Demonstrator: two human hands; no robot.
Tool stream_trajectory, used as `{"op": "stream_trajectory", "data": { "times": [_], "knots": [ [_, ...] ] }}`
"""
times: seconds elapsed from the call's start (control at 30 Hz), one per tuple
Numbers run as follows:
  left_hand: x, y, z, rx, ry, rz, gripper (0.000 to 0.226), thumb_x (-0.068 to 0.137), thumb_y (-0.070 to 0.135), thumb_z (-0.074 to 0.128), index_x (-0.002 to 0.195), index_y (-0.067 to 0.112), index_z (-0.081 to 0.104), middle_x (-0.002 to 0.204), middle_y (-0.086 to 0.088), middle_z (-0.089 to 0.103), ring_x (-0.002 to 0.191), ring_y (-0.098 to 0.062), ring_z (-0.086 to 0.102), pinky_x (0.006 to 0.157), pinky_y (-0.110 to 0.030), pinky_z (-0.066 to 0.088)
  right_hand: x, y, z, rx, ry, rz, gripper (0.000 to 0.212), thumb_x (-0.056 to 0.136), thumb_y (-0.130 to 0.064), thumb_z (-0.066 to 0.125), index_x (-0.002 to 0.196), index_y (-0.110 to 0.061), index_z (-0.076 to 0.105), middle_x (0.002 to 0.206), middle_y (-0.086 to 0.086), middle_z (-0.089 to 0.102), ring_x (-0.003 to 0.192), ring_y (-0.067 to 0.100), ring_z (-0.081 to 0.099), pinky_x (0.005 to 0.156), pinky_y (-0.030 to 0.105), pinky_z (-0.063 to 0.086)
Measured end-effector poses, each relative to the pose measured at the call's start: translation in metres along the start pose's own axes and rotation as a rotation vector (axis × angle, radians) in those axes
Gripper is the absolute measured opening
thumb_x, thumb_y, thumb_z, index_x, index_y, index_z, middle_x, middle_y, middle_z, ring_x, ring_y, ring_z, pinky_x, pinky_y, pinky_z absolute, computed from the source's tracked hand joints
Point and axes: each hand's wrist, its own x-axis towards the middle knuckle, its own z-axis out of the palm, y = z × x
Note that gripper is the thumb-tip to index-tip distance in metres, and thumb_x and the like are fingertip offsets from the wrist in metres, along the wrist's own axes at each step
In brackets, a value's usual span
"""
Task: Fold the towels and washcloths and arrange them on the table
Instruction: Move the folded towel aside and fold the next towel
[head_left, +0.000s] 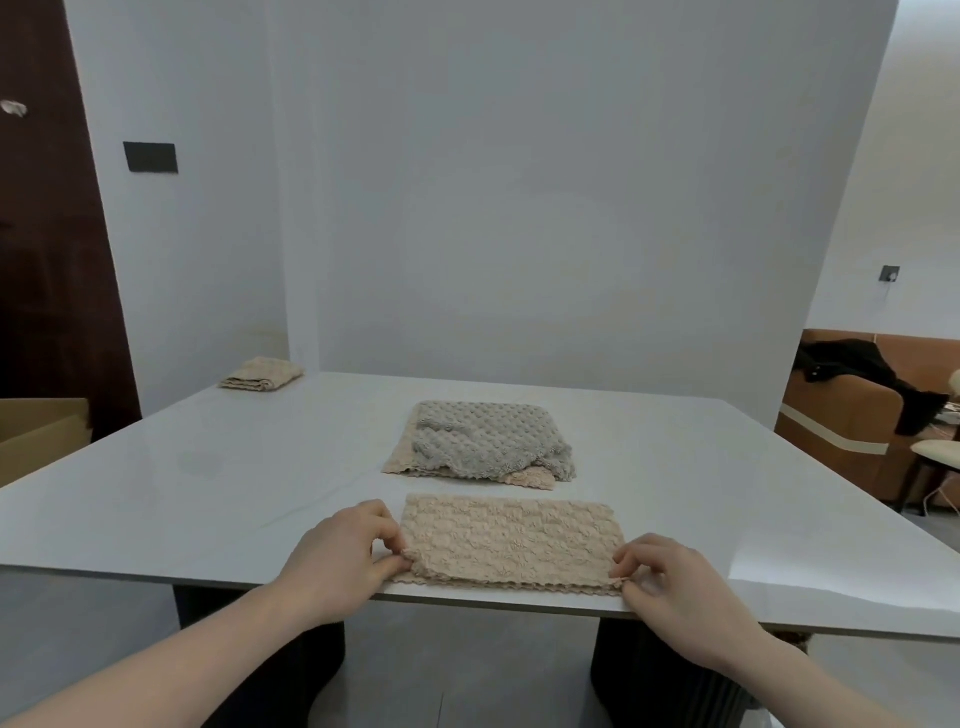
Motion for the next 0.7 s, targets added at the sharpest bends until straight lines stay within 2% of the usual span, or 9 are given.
{"op": "stream_trajectory", "data": {
  "times": [0.1,0.17,0.23,0.33,0.4,0.47,0.53,0.63,0.7],
  "knots": [
    [0.004,0.003,-0.003,0.008,-0.063,-0.031,0.022,0.084,0.051,0.072,0.070,0.037,0.064,0.095,0.021,0.059,0.079,0.004,0.054,0.069,-0.021,0.040,0.006,0.000,-0.005,-0.026,-0.044,-0.001,0.019,0.074,-0.044,0.056,0.074,-0.033,0.071,0.099,-0.030,0.064,0.109,-0.007,0.053,0.095,0.026,0.047],
    [0.010,0.008,-0.009,-0.032,-0.107,-0.082,0.017,0.080,0.049,0.067,0.071,0.035,0.070,0.097,0.022,0.059,0.083,0.002,0.056,0.077,-0.025,0.047,0.013,-0.001,-0.007,-0.037,-0.051,0.006,0.022,0.080,-0.047,0.057,0.072,-0.033,0.072,0.099,-0.031,0.065,0.109,-0.008,0.052,0.095,0.028,0.046],
    [0.017,0.018,-0.017,-0.078,-0.108,-0.091,0.021,0.079,0.050,0.058,0.076,0.035,0.073,0.098,0.022,0.057,0.086,0.000,0.058,0.080,-0.028,0.048,0.023,-0.003,-0.008,-0.014,0.001,0.017,0.026,0.084,-0.048,0.057,0.071,-0.033,0.073,0.097,-0.028,0.066,0.106,-0.006,0.054,0.096,0.030,0.046],
    [0.029,0.043,-0.020,-0.090,-0.058,-0.019,0.027,0.085,0.051,0.047,0.097,0.037,0.067,0.105,0.021,0.054,0.092,-0.002,0.056,0.086,-0.032,0.049,0.044,-0.007,-0.003,0.071,0.117,0.044,0.020,0.087,-0.045,0.059,0.079,-0.034,0.073,0.099,-0.023,0.069,0.102,-0.002,0.060,0.096,0.032,0.048],
    [0.036,0.061,-0.011,-0.052,-0.071,0.047,0.035,0.088,0.050,0.046,0.116,0.038,0.062,0.118,0.019,0.051,0.106,-0.006,0.054,0.096,-0.034,0.047,0.056,-0.013,0.005,0.075,0.129,0.064,0.013,0.091,-0.038,0.060,0.096,-0.035,0.072,0.112,-0.022,0.066,0.113,0.005,0.059,0.099,0.031,0.045],
    [0.043,0.077,0.007,0.009,-0.144,0.121,0.048,0.090,0.053,0.045,0.135,0.037,0.053,0.137,0.014,0.045,0.127,-0.011,0.045,0.110,-0.037,0.039,0.067,-0.016,0.014,0.009,0.084,0.086,0.030,0.093,-0.040,0.057,0.121,-0.034,0.067,0.131,-0.012,0.061,0.128,0.014,0.052,0.106,0.033,0.041],
    [0.050,0.090,0.026,0.087,-0.222,0.181,0.061,0.092,0.058,0.041,0.149,0.038,0.041,0.157,0.009,0.033,0.144,-0.016,0.029,0.121,-0.042,0.026,0.074,-0.017,0.022,-0.087,0.013,0.116,0.052,0.096,-0.046,0.051,0.145,-0.030,0.051,0.151,-0.007,0.049,0.140,0.018,0.042,0.116,0.036,0.034],
    [0.058,0.102,0.048,0.139,-0.303,0.185,0.073,0.093,0.068,0.032,0.159,0.038,0.022,0.170,0.008,0.008,0.156,-0.017,0.005,0.127,-0.045,0.006,0.077,-0.012,0.036,-0.164,-0.069,0.175,0.069,0.098,-0.056,0.040,0.159,-0.026,0.027,0.164,-0.005,0.032,0.152,0.018,0.027,0.125,0.042,0.019],
    [0.063,0.105,0.061,0.151,-0.367,0.156,0.077,0.093,0.073,0.027,0.161,0.040,0.013,0.171,0.008,0.000,0.157,-0.017,-0.004,0.127,-0.047,-0.003,0.077,-0.008,0.042,-0.200,-0.097,0.205,0.074,0.099,-0.060,0.033,0.161,-0.024,0.021,0.167,-0.006,0.025,0.155,0.015,0.018,0.127,0.047,0.009]
  ]
}}
